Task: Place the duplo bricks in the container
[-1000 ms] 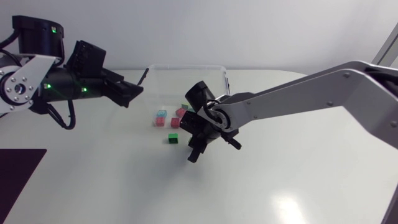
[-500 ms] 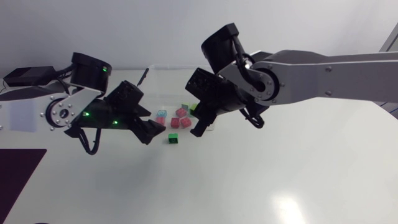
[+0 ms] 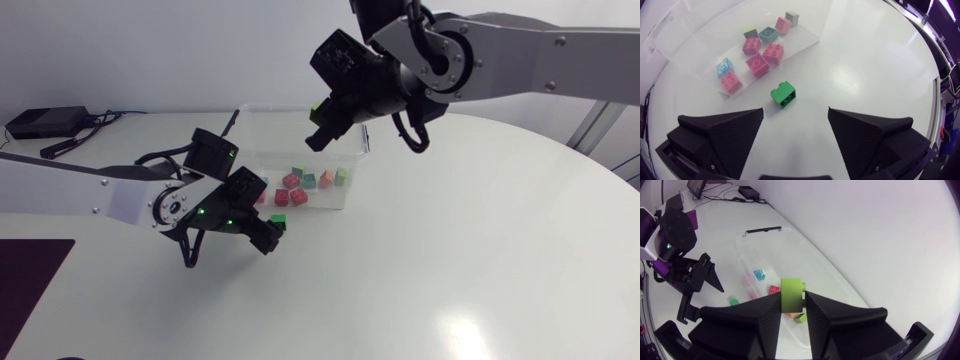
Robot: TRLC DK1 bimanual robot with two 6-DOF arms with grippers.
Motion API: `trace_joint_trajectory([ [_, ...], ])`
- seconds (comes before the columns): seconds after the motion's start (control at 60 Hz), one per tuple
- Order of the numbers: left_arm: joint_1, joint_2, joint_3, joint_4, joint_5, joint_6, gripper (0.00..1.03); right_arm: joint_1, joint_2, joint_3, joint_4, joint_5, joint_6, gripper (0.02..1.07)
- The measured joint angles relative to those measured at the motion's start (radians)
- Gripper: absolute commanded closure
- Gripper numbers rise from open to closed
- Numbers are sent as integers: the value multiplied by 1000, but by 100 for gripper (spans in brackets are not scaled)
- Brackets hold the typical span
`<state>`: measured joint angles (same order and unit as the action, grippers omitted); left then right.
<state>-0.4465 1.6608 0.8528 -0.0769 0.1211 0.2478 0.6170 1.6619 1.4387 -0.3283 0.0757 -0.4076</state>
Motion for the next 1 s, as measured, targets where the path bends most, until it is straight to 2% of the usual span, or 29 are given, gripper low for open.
trace_joint_trajectory([
  [0.333,-14,91,63,28,-98,-143,17,-49,123,52,41,0,31,94],
  [0.633,-18,158,124,31,-146,-219,17,-76,212,130,67,0,47,93],
  [0.667,-21,166,130,31,-154,-225,17,-78,226,144,67,0,49,88],
  [0.717,-27,176,138,31,-158,-230,17,-83,246,160,67,0,50,73],
  [0.75,-33,183,142,31,-161,-238,17,-84,259,170,67,1,53,59],
  [0.85,-47,195,143,30,-175,-256,20,-89,280,176,67,6,65,30],
  [0.9,-51,201,147,29,-180,-261,21,-89,282,176,66,8,67,24],
  [1.0,-53,213,156,29,-183,-277,22,-89,282,176,67,8,68,24],
])
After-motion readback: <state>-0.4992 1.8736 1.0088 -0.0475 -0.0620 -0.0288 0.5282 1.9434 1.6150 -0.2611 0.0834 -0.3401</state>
